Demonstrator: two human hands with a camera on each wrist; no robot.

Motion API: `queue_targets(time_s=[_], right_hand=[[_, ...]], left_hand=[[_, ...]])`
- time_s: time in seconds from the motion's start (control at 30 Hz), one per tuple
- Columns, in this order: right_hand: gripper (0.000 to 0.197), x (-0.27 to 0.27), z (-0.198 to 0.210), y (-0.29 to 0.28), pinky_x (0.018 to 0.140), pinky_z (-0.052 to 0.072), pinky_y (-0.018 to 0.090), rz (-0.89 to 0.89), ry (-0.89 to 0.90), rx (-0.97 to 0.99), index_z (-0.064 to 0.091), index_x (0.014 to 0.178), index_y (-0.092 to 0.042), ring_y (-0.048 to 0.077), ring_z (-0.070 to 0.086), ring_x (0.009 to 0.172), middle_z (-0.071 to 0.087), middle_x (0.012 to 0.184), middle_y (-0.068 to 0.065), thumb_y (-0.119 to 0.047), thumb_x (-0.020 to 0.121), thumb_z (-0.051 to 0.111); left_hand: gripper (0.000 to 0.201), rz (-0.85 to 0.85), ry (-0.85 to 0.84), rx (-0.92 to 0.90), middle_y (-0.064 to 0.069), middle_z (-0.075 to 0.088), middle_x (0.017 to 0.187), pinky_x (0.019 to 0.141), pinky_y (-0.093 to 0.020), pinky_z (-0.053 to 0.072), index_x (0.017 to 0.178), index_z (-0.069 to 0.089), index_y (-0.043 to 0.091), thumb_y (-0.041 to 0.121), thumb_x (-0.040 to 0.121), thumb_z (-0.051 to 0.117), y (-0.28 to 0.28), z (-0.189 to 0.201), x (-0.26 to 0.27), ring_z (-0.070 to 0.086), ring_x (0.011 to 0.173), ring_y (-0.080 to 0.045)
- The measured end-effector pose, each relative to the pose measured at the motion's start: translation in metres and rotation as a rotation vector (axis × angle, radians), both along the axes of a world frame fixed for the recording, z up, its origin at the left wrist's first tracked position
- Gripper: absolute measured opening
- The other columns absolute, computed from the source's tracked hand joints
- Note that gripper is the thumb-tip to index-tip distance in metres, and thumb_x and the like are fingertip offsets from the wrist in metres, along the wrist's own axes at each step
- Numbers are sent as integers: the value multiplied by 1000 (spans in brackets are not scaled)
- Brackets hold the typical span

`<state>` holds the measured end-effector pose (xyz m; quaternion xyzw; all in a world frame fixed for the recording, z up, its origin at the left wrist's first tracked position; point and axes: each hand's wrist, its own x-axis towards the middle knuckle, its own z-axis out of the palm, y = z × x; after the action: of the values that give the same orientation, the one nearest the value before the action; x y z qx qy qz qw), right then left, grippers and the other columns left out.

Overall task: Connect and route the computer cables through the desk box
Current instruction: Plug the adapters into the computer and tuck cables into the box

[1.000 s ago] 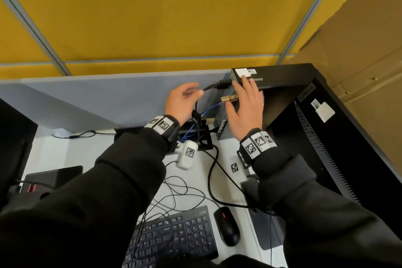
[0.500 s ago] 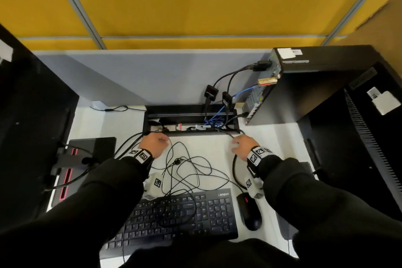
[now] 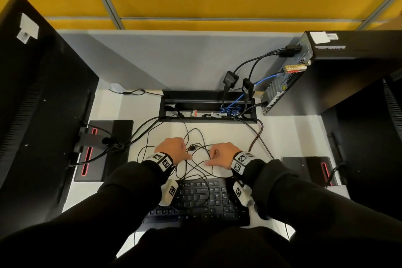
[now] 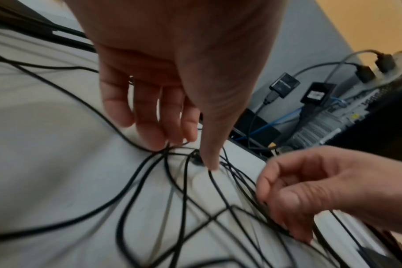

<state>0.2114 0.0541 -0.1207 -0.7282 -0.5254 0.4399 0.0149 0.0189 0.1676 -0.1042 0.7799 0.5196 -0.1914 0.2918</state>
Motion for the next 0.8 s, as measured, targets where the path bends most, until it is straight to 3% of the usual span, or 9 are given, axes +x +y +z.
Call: queue_targets(time_s=[0.1, 0.2, 0.27, 0.37, 0.43, 0.5, 0.6, 0.7, 0.8], right_hand=[[27, -19, -8, -3, 81, 55, 36, 105, -184, -42, 60, 100, -27, 22, 63, 89, 66, 102, 0, -42, 82, 73], [15, -16, -5, -9, 84, 56, 40, 132, -326, -57, 56, 107, -22, 29, 64, 93, 64, 108, 7, -18, 92, 54], [21, 1, -3, -16, 86, 55, 39, 133, -443, -85, 58, 113, -19, 32, 66, 99, 64, 112, 10, -17, 94, 49], [28, 32, -2, -31, 89, 54, 39, 85, -518, -144, 61, 119, -11, 35, 66, 106, 66, 120, 14, -18, 96, 47], [25, 39, 3, -37, 86, 54, 36, 24, -483, -132, 63, 114, -11, 33, 66, 103, 68, 117, 15, -21, 98, 46], [20, 32, 7, -38, 83, 54, 34, -69, -385, -37, 65, 104, -19, 30, 65, 97, 69, 105, 8, -34, 97, 53], [29, -3, 19, -36, 70, 51, 29, -167, -78, 76, 66, 95, -28, 22, 68, 86, 69, 89, -4, -57, 90, 63], [40, -48, 35, -26, 62, 50, 24, -272, 233, 188, 59, 123, -35, 22, 72, 85, 72, 97, -5, -62, 93, 57], [49, -73, 61, -9, 69, 57, 38, -494, 539, 338, 34, 144, -55, 26, 73, 89, 69, 115, 2, -60, 98, 49]], left_hand=[[33, -45, 12, -31, 1, 64, 96, 73, -30, 53, 99, 55, 27, 30, 81, 82, -15, -8, -18, 61, 84, -16], [34, 76, -107, -34, -2, 68, 89, 67, -29, 57, 103, 51, 25, 7, 84, 72, -17, -10, -36, 66, 79, -17], [36, 250, -206, -82, -5, 71, 86, 60, -29, 57, 105, 54, 23, 4, 80, 72, -9, -10, -47, 71, 75, -20], [46, 655, -532, -291, -15, 72, 80, 66, -42, 63, 110, 59, 14, -6, 72, 75, 1, 5, -59, 68, 63, -25], [44, 855, -744, -445, -16, 64, 71, 61, -34, 58, 120, 58, 1, -17, 81, 66, 3, 20, -62, 56, 56, -22], [44, 911, -906, -556, -13, 60, 73, 62, -30, 57, 128, 55, -4, -18, 86, 61, 4, 36, -58, 54, 59, -19], [38, 877, -1118, -646, -10, 62, 79, 69, -31, 61, 127, 57, -1, -12, 91, 62, 10, 65, -41, 61, 65, -17], [26, 787, -1260, -669, -13, 64, 85, 73, -35, 61, 118, 61, -1, -9, 94, 63, 15, 101, -21, 69, 73, -22], [16, 555, -1088, -522, -12, 72, 95, 73, -37, 63, 113, 66, 4, 4, 97, 64, 17, 124, -15, 76, 83, -29]])
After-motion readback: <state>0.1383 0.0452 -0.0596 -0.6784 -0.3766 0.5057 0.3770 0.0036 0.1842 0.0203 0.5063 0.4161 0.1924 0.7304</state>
